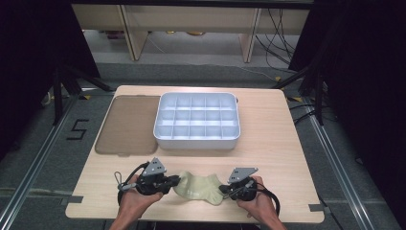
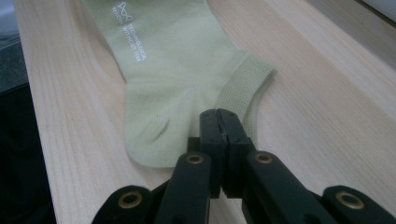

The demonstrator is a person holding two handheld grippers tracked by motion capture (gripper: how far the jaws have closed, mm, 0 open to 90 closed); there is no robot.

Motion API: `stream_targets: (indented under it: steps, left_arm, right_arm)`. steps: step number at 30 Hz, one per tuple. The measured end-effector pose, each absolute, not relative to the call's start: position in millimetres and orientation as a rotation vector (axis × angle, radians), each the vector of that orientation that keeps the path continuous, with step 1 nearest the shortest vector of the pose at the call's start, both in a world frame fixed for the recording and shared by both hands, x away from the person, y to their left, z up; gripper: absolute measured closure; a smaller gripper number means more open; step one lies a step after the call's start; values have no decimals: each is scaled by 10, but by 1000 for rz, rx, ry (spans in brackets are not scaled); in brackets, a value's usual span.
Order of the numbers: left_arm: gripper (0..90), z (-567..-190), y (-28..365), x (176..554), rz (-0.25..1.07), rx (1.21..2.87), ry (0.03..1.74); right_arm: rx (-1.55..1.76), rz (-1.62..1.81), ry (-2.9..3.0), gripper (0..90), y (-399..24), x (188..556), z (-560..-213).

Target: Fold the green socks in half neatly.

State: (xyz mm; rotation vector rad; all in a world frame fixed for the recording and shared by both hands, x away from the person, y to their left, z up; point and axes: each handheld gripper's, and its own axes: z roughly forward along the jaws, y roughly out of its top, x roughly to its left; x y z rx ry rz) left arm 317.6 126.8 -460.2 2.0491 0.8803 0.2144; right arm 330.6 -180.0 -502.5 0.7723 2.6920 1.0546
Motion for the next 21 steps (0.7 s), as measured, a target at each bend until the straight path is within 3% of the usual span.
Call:
stream_targets:
  steps: [21]
  left_arm:
    - [841,-4553,671,3329,181,2063,801]
  right_arm:
    - [786,1086,2696,900,-1794,3326,-5039]
